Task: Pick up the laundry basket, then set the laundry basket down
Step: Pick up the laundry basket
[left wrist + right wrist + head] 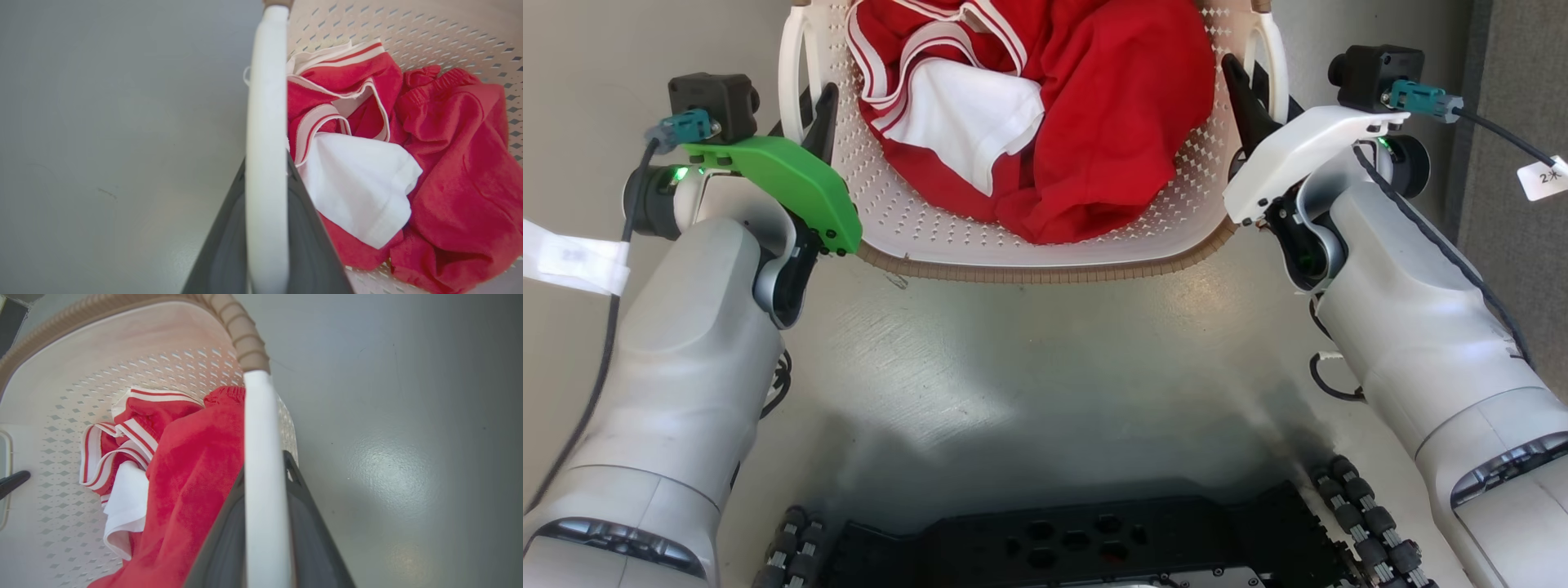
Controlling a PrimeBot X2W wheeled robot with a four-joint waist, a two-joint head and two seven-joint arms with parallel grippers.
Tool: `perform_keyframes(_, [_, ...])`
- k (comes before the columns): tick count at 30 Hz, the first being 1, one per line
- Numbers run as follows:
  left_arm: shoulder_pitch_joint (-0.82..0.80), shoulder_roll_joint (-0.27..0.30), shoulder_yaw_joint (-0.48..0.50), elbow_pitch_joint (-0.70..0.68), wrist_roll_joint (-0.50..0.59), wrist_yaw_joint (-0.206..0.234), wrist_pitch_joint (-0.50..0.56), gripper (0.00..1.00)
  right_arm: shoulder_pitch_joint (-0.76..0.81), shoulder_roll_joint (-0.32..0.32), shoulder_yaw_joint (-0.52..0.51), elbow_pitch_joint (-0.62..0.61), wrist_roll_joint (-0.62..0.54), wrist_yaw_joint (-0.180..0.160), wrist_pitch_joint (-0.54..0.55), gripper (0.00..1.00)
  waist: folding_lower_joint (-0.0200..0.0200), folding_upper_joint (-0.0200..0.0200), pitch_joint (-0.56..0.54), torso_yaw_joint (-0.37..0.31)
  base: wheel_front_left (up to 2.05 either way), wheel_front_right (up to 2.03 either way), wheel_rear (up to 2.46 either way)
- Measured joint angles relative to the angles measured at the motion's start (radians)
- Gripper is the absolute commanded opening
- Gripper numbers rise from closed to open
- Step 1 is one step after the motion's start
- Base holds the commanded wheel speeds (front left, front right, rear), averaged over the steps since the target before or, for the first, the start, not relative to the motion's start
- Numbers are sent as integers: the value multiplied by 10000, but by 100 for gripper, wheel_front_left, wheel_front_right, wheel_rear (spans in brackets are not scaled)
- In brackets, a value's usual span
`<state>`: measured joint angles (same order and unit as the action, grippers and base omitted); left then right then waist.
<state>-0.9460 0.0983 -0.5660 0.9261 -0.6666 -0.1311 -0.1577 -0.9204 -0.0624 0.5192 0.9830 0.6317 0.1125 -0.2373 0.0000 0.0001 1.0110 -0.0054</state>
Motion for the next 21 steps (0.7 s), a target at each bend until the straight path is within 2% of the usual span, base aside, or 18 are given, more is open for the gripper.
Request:
perform_keyframes(10, [-34,4,-366,301,-520,6,-33,0,-123,-2,372,318,301,2,-13,0,0,0,-267,12,0,0,0])
perform_keyframes(21, [294,-117,-832,625,-1093,6,-119,0,186,-8,792,692,685,4,-86,0,0,0,-1247,19,0,0,0])
